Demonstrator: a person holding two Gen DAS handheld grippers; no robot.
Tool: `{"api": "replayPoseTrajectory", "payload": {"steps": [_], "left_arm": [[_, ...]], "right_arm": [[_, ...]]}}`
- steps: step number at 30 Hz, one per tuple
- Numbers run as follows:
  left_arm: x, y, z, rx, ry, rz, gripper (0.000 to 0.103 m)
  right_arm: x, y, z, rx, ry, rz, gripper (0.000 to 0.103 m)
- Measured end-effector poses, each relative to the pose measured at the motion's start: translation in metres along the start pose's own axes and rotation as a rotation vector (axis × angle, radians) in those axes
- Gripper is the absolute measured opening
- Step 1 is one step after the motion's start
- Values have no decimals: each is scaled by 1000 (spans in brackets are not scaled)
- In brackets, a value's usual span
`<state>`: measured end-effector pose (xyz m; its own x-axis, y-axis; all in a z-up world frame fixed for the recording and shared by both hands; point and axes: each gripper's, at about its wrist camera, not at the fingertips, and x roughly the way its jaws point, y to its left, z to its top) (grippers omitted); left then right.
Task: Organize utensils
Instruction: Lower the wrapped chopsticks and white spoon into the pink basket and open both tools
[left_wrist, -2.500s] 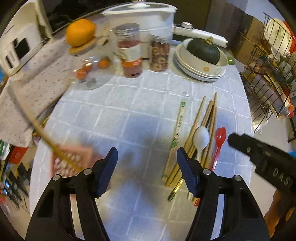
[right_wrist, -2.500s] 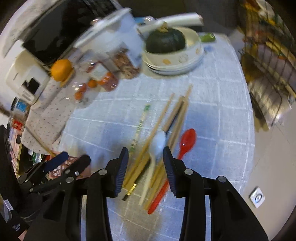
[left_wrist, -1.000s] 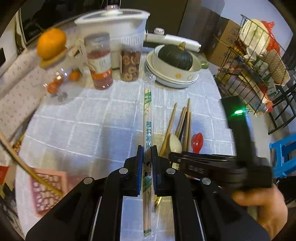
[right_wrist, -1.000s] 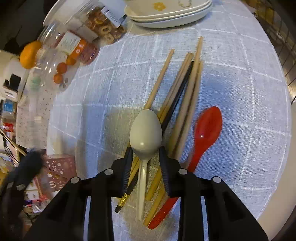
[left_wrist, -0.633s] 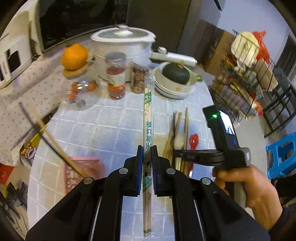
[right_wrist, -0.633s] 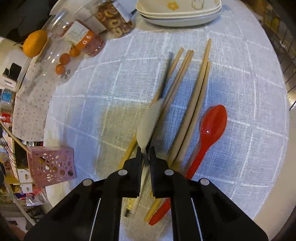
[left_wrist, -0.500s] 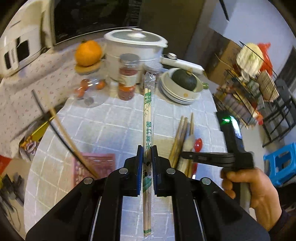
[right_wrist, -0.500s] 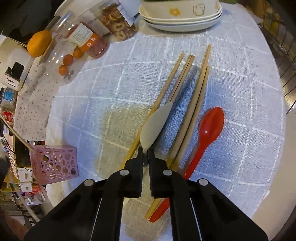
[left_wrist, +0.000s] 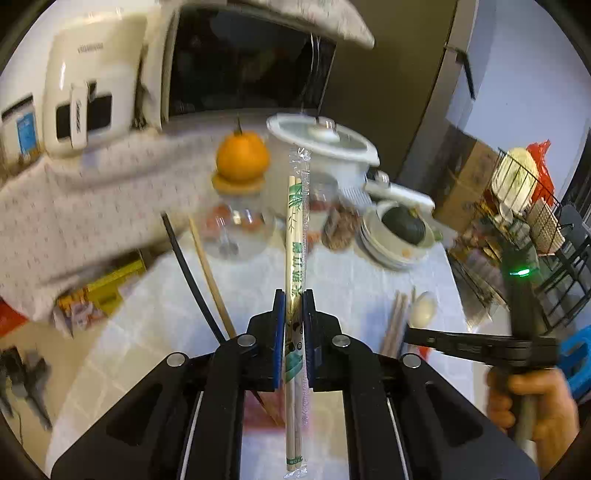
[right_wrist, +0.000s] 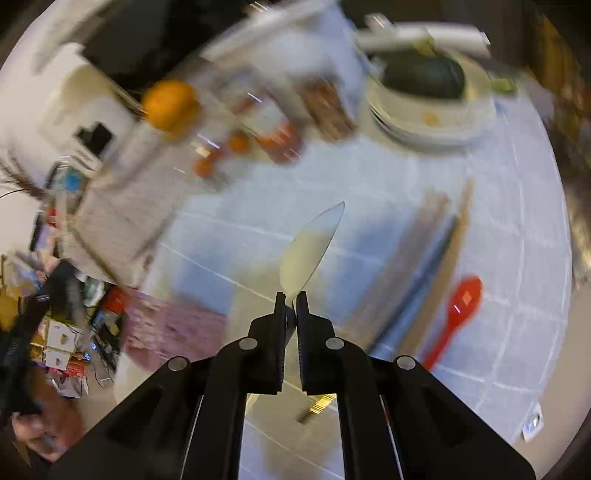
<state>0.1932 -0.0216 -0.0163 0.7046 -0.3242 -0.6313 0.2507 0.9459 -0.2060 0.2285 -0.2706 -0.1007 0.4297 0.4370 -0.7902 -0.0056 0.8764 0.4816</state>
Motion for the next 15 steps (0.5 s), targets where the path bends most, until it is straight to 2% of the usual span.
{"api": "replayPoseTrajectory", "payload": {"steps": [3, 7, 10, 15], "left_arm": [[-2, 7, -4, -7, -97, -21, 8], [0, 13, -14, 15, -224, 12, 8], [5, 16, -23, 31, -256, 28, 8], [-2, 15, -35, 82, -360, 33, 9]], "right_arm": [[-16, 25, 4, -41, -94, 54, 6], [-24, 50, 0, -104, -190, 60, 6], [-24, 70, 0, -150, -241, 62, 6], [-26, 91, -3, -213, -311, 44, 6]]}}
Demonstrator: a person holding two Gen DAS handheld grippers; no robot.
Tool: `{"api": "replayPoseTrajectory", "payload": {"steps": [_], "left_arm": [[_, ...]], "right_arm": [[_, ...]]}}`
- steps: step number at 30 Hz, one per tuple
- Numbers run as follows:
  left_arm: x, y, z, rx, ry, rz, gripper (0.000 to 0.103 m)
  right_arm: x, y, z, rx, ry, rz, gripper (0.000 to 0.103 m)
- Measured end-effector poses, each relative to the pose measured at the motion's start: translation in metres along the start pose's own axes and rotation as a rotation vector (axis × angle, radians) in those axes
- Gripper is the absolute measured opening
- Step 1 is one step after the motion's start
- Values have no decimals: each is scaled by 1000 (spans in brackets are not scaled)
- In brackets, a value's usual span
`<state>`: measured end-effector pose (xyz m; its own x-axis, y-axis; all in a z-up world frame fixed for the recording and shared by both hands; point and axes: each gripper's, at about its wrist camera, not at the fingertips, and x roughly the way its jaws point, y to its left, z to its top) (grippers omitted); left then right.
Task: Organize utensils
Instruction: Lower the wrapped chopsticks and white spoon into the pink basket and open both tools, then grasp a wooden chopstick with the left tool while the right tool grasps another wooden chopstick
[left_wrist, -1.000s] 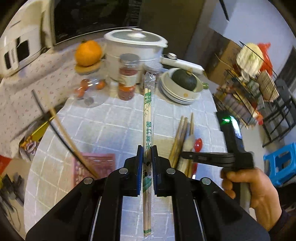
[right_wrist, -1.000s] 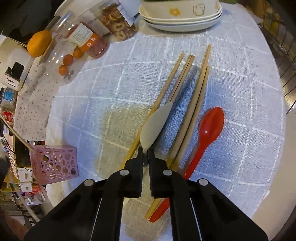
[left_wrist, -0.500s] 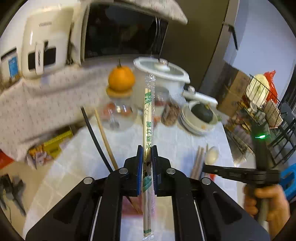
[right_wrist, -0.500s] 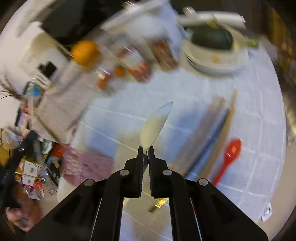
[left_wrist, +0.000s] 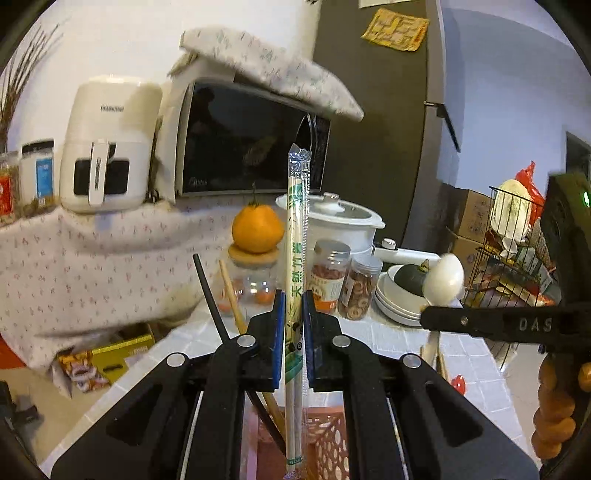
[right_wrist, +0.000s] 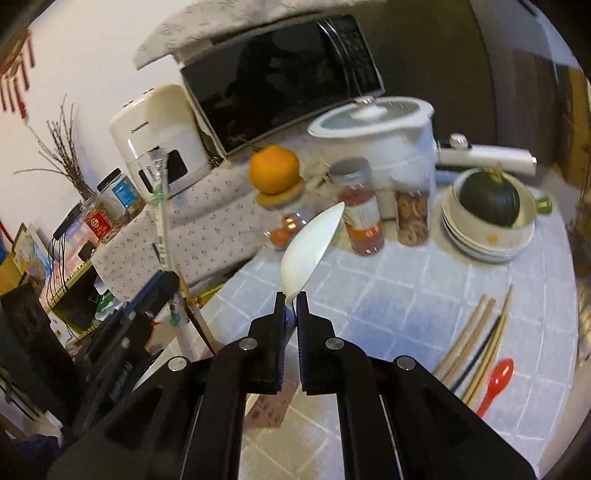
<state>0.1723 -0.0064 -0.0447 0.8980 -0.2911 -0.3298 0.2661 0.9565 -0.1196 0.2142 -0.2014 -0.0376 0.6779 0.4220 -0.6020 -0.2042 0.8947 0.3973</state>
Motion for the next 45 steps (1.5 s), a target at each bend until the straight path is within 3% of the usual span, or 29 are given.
{"api": "replayPoseTrajectory", "payload": {"steps": [3, 9, 13, 16, 17, 19, 25, 28, 31, 37, 45], "left_arm": [[1, -2, -12, 36, -8, 10, 9], [4, 7, -40, -28, 46, 27, 9], [3, 2, -44, 9, 101, 18, 15], [1, 6, -44, -21, 154, 3, 17], [0, 9, -42, -40, 182, 1, 20], [-4, 19, -34, -99, 256, 22, 45], [-30, 63, -1, -338, 351, 73, 72], [-29, 77, -1, -419, 432, 73, 72], [-26, 80, -4, -433, 505, 87, 72], [-24, 62, 2, -385, 559, 103, 72], [-24, 3, 15, -226, 562, 37, 70]], "right_arm": [[0, 15, -2, -38, -30, -4, 6], [10, 31, -6, -85, -40, -22, 6], [18, 33, -10, -91, -32, -30, 6], [23, 35, -11, -96, -31, -34, 6], [24, 36, -12, -101, -29, -33, 6], [27, 40, -14, -123, -28, -38, 6], [39, 64, -24, -246, -9, -40, 6], [45, 79, -34, -340, 33, -31, 10], [46, 85, -38, -393, 70, -7, 26], [31, 54, -21, -222, 94, 92, 27], [-8, -51, 6, 195, 129, 39, 30]]}}
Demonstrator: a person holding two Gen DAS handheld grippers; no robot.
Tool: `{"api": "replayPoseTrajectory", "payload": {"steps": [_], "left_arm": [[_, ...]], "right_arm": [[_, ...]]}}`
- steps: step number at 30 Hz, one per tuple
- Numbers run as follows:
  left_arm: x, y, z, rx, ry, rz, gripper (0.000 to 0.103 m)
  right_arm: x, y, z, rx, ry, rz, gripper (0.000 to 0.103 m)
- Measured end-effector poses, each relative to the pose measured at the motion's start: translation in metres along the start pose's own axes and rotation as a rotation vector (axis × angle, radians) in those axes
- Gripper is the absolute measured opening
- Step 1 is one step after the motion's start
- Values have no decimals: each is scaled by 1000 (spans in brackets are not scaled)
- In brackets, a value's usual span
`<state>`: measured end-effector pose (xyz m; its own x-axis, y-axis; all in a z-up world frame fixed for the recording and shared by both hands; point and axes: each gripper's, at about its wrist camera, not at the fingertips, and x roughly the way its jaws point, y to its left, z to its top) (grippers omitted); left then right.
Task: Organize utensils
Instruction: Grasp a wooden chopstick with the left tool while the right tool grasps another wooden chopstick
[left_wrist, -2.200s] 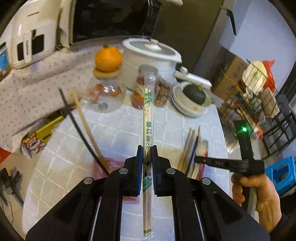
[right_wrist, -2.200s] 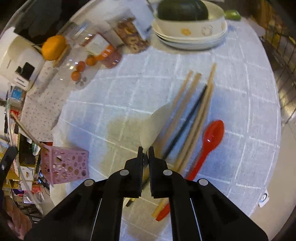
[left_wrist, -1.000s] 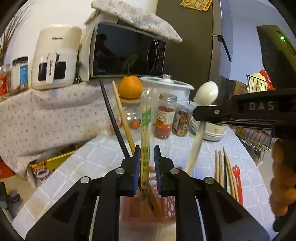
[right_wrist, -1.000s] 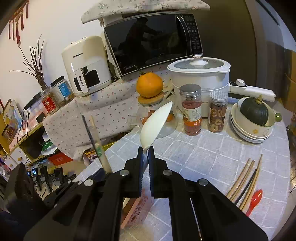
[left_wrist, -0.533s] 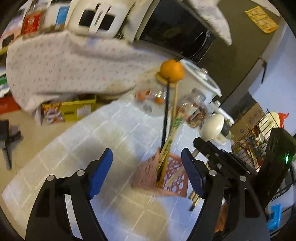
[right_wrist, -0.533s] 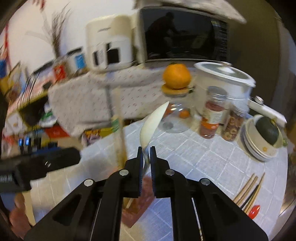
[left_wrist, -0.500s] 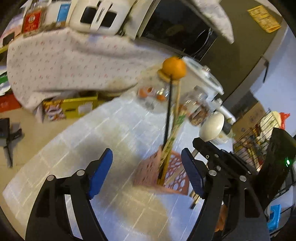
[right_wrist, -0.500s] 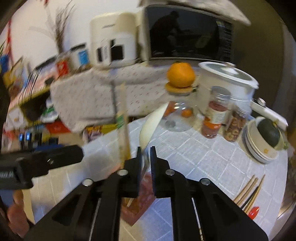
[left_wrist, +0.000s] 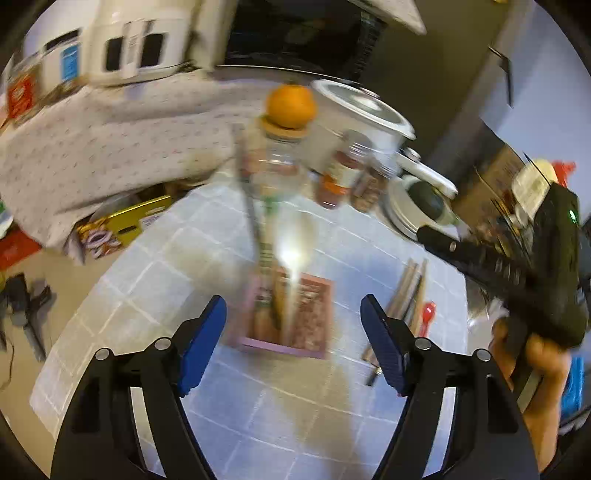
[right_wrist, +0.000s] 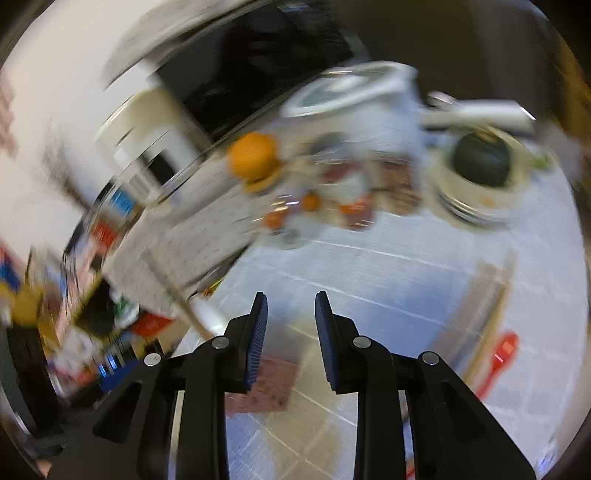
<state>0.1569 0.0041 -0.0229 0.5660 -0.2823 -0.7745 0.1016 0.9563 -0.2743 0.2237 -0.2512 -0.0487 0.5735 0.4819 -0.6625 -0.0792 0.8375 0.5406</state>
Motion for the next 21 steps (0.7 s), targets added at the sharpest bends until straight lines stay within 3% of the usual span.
{"api": "replayPoseTrajectory", "payload": {"steps": [5, 9, 14, 21], "left_arm": [[18, -41, -10, 67, 64, -55, 66], [46, -74, -18, 115, 153, -71, 62], [94, -104, -15, 162, 247, -58, 59], [180, -134, 4, 220, 320, -47, 44]], "right_arm": [[-5, -73, -5, 252, 169, -31, 30], [-4, -101, -18, 312, 240, -94, 30], [-12, -122, -19, 365, 240, -119, 30], [-13, -157, -26, 468, 261, -152, 28]]}}
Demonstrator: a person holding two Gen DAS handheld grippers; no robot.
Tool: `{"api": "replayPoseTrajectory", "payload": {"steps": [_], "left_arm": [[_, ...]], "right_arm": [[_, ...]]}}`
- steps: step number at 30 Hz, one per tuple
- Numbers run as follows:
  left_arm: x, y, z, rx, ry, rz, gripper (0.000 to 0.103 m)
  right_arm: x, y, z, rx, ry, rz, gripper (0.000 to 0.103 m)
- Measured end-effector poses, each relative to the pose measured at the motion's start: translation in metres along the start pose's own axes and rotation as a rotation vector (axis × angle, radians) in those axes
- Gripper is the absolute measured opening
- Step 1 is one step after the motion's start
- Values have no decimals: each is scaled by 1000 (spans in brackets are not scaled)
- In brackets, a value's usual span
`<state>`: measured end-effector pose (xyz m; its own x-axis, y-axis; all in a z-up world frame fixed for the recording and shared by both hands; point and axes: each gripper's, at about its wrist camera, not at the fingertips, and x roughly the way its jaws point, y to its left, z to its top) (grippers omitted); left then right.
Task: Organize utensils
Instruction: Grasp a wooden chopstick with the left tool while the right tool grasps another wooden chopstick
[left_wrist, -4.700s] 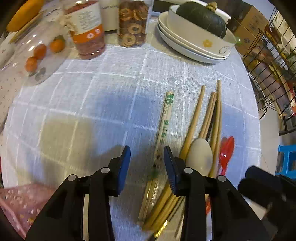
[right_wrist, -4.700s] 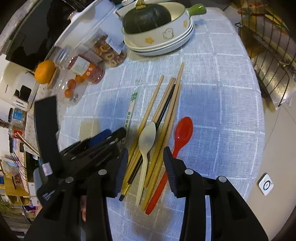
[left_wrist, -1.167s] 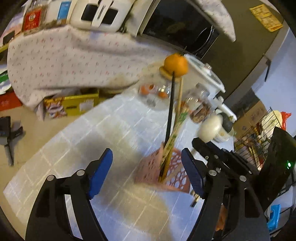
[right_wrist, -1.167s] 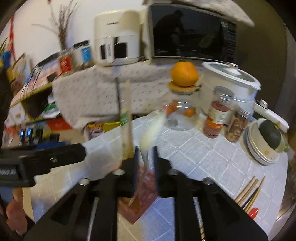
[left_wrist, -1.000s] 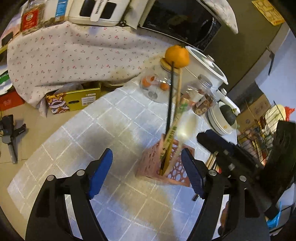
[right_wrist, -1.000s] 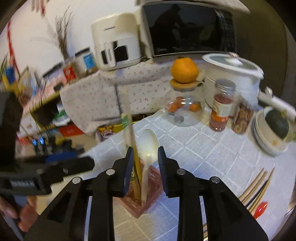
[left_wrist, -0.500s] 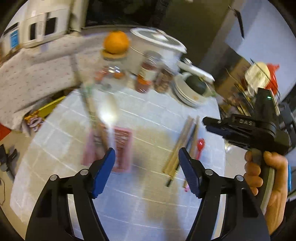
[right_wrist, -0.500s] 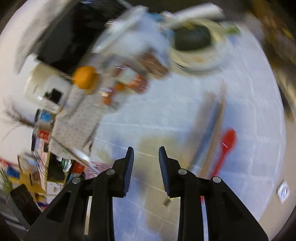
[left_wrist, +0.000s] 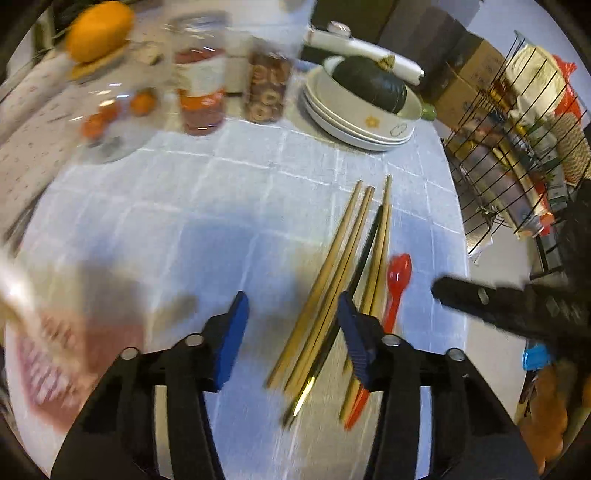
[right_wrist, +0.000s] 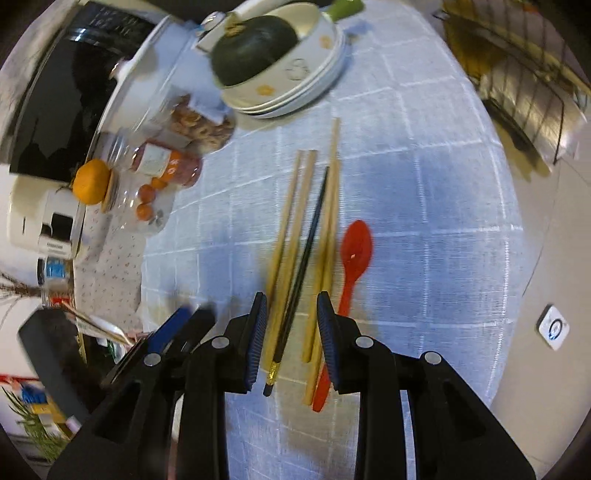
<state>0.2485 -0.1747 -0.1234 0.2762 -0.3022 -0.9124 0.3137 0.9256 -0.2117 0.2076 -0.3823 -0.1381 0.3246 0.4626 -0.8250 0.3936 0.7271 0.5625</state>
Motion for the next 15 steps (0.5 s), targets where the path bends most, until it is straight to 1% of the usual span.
{"api": "replayPoseTrajectory", "payload": {"steps": [2, 4, 7, 8, 9, 12, 14, 15], "left_arm": [[17, -8, 8, 35, 13, -2, 40], [38, -15, 16, 78, 36, 12, 31], [64, -13, 24, 82, 78, 17, 25], [69, -12, 25, 79, 85, 19, 24], [72, -12, 27, 86, 82, 20, 22], [71, -14, 29, 119, 94, -1, 22], [64, -10, 32, 84, 83, -39, 22], [59, -8, 33, 72, 67, -70, 22]], "right_arm": [[-1, -4, 2, 8, -5, 0, 27], [-2, -5, 3, 3, -9, -6, 27], [-1, -5, 3, 0, -4, -9, 26], [1, -4, 4, -3, -2, -11, 26], [3, -3, 4, -9, 2, -11, 26], [8, -1, 5, -17, 9, -16, 26], [11, 0, 6, -16, 13, -20, 26], [12, 0, 6, -17, 14, -21, 26]]}}
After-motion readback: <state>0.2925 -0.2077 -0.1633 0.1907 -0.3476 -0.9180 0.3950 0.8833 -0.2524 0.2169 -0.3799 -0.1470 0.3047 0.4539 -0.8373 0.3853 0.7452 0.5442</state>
